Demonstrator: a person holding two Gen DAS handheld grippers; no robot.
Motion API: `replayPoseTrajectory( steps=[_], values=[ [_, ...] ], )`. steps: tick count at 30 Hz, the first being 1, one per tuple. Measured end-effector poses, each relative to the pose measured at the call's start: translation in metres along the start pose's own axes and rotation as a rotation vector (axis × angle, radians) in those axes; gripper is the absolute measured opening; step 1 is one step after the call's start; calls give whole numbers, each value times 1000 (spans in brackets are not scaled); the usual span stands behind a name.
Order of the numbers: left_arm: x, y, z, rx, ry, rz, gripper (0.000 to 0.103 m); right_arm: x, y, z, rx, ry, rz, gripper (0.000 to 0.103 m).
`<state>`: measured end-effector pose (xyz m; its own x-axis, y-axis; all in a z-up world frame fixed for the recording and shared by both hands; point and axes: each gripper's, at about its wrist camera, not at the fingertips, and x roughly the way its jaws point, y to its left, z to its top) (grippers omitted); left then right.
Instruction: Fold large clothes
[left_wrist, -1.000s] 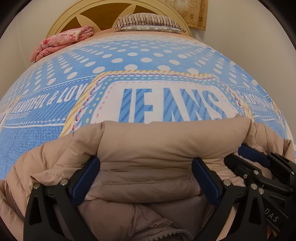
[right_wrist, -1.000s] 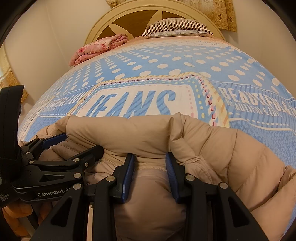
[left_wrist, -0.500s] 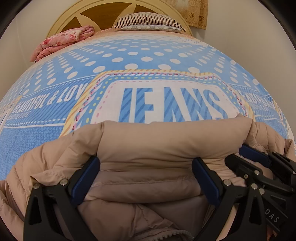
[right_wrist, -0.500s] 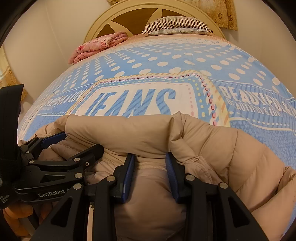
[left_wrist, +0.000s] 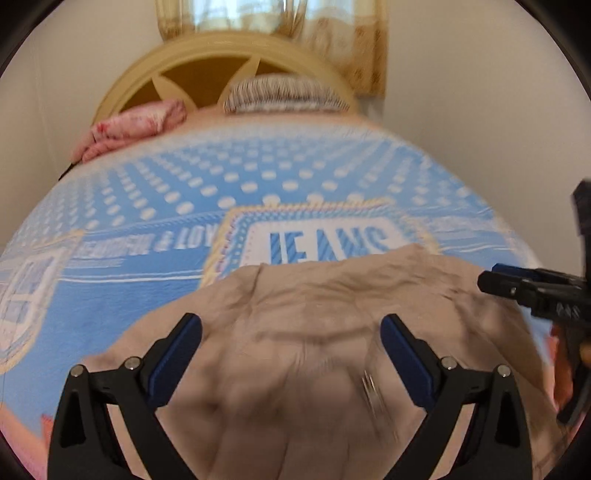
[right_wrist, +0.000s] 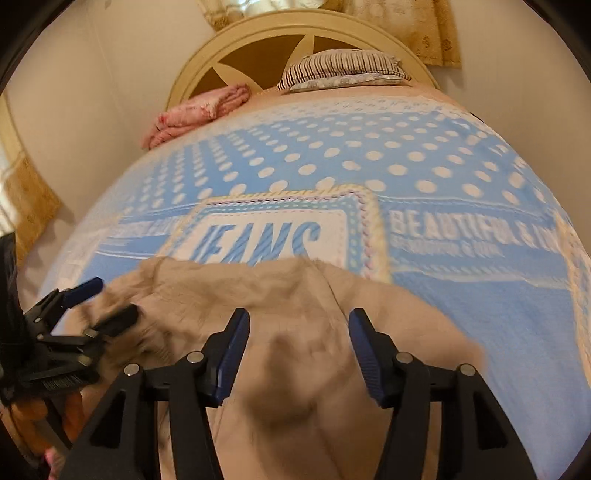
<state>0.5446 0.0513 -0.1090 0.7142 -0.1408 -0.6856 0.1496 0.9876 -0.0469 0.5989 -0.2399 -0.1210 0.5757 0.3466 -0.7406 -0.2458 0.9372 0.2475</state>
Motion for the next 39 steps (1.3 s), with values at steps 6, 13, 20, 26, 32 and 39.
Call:
replayPoseTrajectory(
  steps=[6,13,20,26,32,39],
  values=[
    [-128,27,-93,59,-35,17,101,-113,-21,-108,33,26,30,59],
    [-223,66,-207,-12,-27,42,102,-215,-45,-233,160,33,32,60],
    [-260,94,-284,-111,22,51,102,-280,-60,-339,267,53,-16,65],
    [-250,102,-322,-238,67,-28,102,-275,-66,-372,332,49,17,65],
    [-240,92,-339,-294,68,-140,101,-260,-49,-393,322,46,70,65],
    [-226,80,-337,-304,72,-195,69,-261,-42,-403,357,12,161,28]
  ],
)
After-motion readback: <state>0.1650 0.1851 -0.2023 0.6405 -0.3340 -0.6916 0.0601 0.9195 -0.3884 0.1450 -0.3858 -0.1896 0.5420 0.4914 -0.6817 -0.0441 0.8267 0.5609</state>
